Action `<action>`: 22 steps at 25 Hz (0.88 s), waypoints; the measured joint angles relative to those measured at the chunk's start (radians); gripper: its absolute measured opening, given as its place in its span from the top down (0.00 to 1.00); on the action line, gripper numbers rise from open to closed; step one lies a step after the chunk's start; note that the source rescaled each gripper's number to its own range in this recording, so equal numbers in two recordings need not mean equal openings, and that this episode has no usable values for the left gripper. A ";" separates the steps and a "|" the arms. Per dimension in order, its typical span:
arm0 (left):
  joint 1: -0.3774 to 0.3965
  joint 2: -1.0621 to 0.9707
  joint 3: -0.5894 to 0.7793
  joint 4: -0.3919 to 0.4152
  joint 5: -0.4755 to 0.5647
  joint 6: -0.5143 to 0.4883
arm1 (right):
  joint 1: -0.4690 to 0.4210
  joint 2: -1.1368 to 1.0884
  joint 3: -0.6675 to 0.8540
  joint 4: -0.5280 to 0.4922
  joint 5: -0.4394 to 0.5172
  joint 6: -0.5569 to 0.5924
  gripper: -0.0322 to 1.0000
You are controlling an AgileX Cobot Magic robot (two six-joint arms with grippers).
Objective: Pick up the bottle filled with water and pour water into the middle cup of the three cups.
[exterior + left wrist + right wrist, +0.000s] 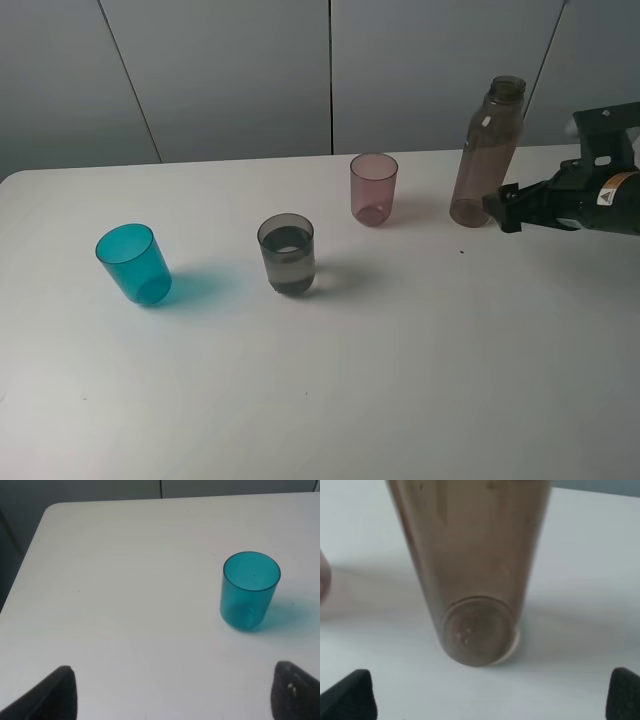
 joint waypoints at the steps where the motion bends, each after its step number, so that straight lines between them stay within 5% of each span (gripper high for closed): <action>1: 0.000 0.000 0.000 0.000 0.000 0.000 | 0.000 -0.052 0.002 0.005 0.055 0.017 0.01; 9: 0.000 0.000 0.000 0.000 0.000 0.000 | 0.080 -0.617 -0.088 0.067 0.609 0.046 0.00; 14: 0.000 0.000 0.000 0.000 0.000 0.000 | 0.190 -0.832 -0.287 0.118 1.053 0.005 0.00; 22: 0.000 0.000 0.000 0.000 0.000 0.000 | 0.223 -0.985 -0.381 0.185 1.448 -0.089 0.00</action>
